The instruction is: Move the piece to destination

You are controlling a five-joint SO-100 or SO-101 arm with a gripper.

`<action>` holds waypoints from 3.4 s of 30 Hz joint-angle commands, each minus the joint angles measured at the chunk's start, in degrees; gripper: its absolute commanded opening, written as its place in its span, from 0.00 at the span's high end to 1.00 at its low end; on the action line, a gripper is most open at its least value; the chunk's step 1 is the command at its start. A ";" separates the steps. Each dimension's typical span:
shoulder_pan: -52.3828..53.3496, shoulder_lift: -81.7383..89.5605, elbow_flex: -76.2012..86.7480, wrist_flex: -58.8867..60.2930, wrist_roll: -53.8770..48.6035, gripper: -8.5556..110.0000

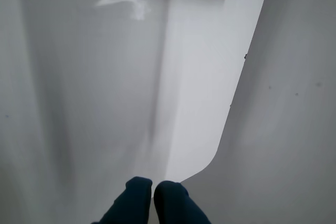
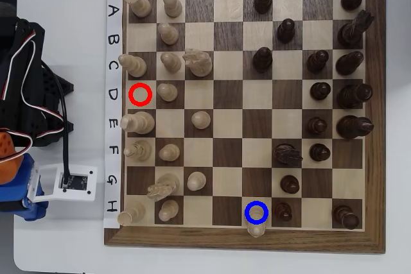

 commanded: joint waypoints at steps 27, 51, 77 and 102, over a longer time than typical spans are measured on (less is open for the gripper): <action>4.13 3.43 -0.18 -2.99 2.99 0.93; 4.13 3.43 -0.18 -2.99 2.99 0.93; 4.22 3.43 -0.26 -2.81 3.16 0.93; 4.31 3.43 -0.26 -2.81 3.16 0.93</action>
